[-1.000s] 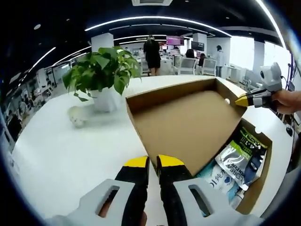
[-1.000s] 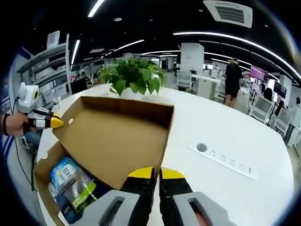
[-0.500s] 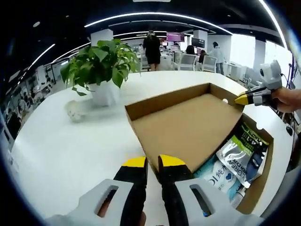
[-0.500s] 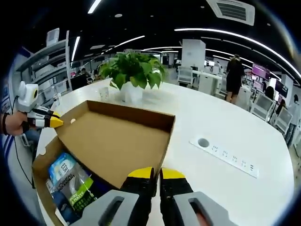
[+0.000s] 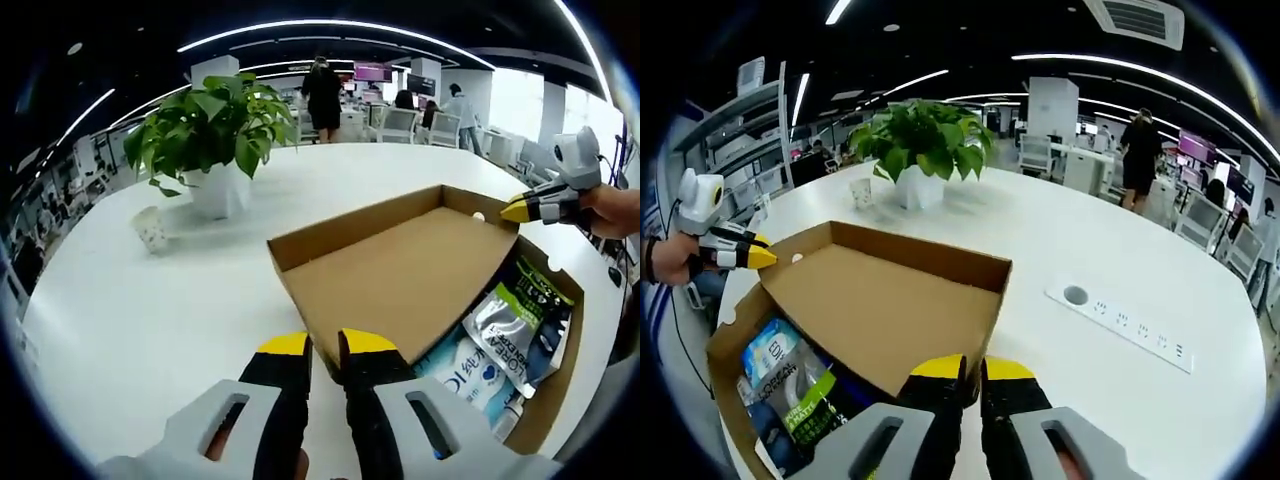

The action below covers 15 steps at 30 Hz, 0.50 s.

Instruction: Operate the shoe box by opening the lid, removing the specified soft item, and placing it in the target area until the item is outside and the box remains undamaged.

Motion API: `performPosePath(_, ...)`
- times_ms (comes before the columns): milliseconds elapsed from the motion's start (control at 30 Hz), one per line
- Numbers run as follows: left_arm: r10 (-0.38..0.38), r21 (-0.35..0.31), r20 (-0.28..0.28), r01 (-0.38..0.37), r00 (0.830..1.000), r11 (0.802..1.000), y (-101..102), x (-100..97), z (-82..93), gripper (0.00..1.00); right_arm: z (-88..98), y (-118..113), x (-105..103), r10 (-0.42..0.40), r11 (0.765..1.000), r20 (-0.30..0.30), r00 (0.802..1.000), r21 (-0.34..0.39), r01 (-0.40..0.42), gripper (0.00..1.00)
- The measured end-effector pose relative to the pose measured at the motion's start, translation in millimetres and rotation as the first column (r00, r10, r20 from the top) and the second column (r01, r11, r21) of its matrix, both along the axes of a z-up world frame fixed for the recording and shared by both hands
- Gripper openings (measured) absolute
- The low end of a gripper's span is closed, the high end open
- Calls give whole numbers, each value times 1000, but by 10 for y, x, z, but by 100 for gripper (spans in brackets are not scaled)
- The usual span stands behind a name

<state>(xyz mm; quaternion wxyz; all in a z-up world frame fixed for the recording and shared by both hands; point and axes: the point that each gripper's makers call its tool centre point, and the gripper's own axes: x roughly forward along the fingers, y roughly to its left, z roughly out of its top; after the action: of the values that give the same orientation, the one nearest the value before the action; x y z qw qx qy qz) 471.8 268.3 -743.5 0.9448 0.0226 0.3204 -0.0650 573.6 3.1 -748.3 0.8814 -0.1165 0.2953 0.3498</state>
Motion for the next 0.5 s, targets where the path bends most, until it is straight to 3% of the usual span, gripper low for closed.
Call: performPosePath(500,-5,-9,-36,5,999,1000,-11,5,-93,11,-65,5,6,-3,1000,-22,1000,-5,3,2)
